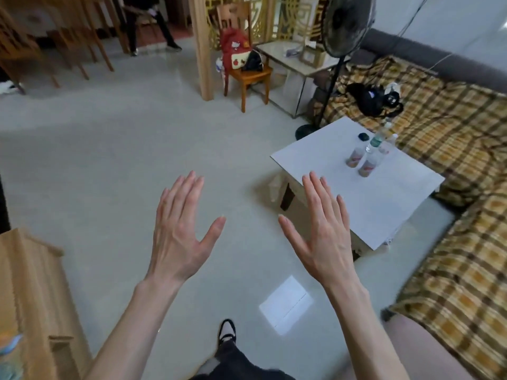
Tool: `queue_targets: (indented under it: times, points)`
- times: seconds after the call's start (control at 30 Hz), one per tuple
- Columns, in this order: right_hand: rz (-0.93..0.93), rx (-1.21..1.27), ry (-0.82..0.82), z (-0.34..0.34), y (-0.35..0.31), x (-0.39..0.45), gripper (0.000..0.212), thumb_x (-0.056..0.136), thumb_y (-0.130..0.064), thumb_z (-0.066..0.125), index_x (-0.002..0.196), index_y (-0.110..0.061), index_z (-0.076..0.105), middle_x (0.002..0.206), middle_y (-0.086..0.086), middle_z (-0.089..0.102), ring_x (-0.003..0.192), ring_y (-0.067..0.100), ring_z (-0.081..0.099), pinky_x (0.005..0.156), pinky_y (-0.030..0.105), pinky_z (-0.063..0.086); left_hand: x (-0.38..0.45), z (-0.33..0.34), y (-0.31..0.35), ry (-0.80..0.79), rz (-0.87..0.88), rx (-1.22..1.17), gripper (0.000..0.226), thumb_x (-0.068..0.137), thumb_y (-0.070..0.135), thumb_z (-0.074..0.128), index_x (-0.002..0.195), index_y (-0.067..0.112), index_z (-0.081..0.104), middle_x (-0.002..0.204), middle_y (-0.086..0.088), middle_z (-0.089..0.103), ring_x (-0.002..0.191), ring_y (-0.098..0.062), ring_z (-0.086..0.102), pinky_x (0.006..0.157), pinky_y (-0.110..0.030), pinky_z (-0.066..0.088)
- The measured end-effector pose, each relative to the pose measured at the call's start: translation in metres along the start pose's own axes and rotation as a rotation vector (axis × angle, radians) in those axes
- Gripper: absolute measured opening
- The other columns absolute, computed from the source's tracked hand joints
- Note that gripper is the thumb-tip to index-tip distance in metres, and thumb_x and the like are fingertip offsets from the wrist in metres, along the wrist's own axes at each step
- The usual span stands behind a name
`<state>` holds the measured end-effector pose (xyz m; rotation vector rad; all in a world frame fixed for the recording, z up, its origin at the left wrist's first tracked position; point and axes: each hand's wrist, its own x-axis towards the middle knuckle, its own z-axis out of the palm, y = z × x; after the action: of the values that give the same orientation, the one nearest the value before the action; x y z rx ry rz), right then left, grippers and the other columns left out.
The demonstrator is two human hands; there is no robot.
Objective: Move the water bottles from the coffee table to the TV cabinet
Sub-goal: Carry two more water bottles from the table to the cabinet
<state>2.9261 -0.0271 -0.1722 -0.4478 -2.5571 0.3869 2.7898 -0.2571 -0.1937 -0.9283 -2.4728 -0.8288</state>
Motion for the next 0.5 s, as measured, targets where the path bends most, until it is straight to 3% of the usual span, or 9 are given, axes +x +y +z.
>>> queue_targets:
  times: [0.23, 0.5]
  points:
    - [0.180, -0.066, 0.043, 0.016, 0.034, 0.055, 0.078, 0.100, -0.054, 0.055, 0.163, -0.022, 0.020, 0.171, -0.008, 0.016, 0.159, 0.009, 0.006, 0.129, 0.041, 0.008, 0.119, 0.065, -0.005, -0.089, 0.173, -0.134, 0.075, 0.099, 0.052, 0.048, 0.159, 0.010, 0.035, 0.168, -0.008, 0.033, 0.158, -0.023, 0.024, 0.128, -0.052, 0.019]
    - [0.396, -0.157, 0.159, 0.020, 0.105, 0.106, 0.078, 0.100, -0.057, 0.051, 0.163, -0.021, 0.021, 0.171, -0.005, 0.018, 0.159, 0.013, 0.009, 0.127, 0.050, 0.017, 0.212, 0.152, 0.031, -0.217, 0.309, -0.276, 0.074, 0.101, 0.055, 0.046, 0.161, 0.013, 0.033, 0.169, -0.004, 0.031, 0.159, -0.019, 0.021, 0.129, -0.049, 0.018]
